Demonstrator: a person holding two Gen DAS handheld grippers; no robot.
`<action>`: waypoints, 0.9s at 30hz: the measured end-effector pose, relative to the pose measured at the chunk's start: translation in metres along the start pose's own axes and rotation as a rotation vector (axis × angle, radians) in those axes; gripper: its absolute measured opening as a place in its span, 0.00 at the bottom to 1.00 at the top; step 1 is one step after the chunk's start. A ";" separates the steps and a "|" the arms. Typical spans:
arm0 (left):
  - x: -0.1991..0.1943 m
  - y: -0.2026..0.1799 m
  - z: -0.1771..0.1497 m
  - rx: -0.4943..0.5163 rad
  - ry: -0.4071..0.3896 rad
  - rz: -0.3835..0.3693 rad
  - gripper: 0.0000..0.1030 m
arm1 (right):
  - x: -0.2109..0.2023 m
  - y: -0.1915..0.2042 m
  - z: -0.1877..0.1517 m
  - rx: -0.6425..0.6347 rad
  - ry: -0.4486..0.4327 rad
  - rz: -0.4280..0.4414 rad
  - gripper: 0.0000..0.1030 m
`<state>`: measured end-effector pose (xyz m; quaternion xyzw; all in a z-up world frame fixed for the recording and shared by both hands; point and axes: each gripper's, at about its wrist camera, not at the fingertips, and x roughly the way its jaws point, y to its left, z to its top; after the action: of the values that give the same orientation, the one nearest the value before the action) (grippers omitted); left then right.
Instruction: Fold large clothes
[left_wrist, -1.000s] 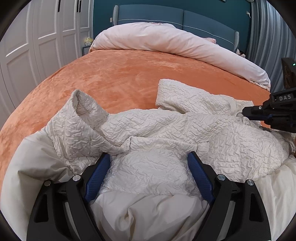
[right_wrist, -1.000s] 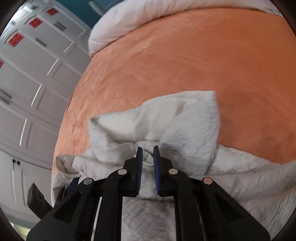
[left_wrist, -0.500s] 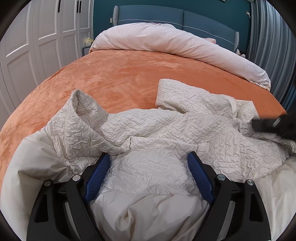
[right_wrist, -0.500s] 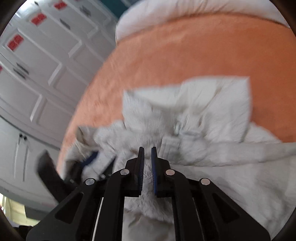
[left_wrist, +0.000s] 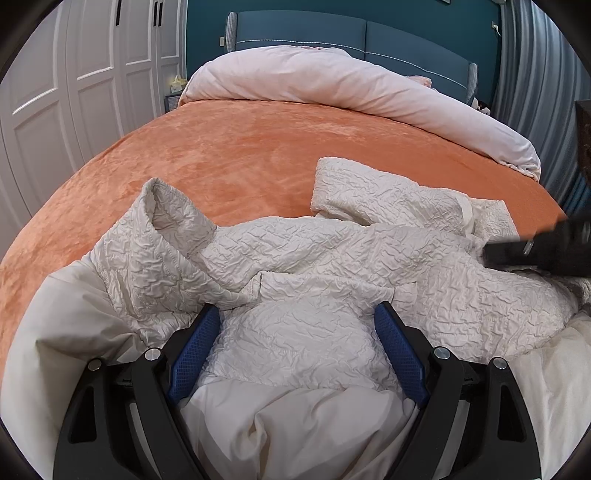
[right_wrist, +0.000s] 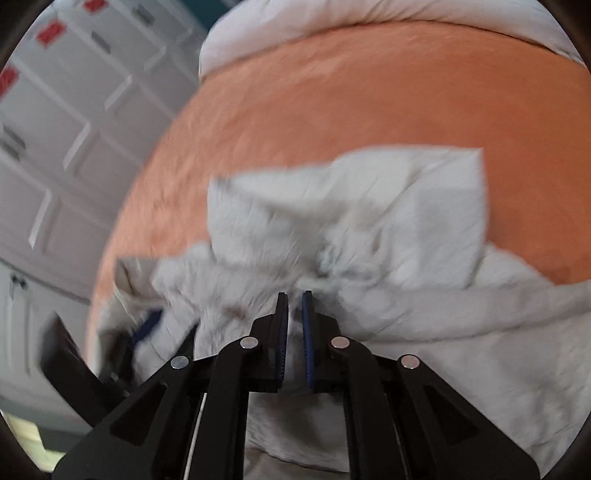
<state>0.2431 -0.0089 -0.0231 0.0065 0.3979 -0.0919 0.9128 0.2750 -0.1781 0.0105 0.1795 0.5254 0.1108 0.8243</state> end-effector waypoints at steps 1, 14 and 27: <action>0.000 0.000 0.000 0.000 0.000 0.000 0.82 | 0.002 0.006 -0.002 -0.017 -0.007 -0.024 0.07; -0.055 0.011 0.024 -0.044 -0.109 0.007 0.83 | -0.084 0.003 -0.061 -0.053 -0.207 -0.117 0.08; 0.050 0.086 0.036 -0.178 0.124 0.137 0.92 | -0.046 -0.115 -0.040 0.168 -0.230 -0.255 0.00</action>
<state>0.3172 0.0646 -0.0401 -0.0417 0.4590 0.0069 0.8874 0.2184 -0.2924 -0.0138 0.1914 0.4536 -0.0600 0.8684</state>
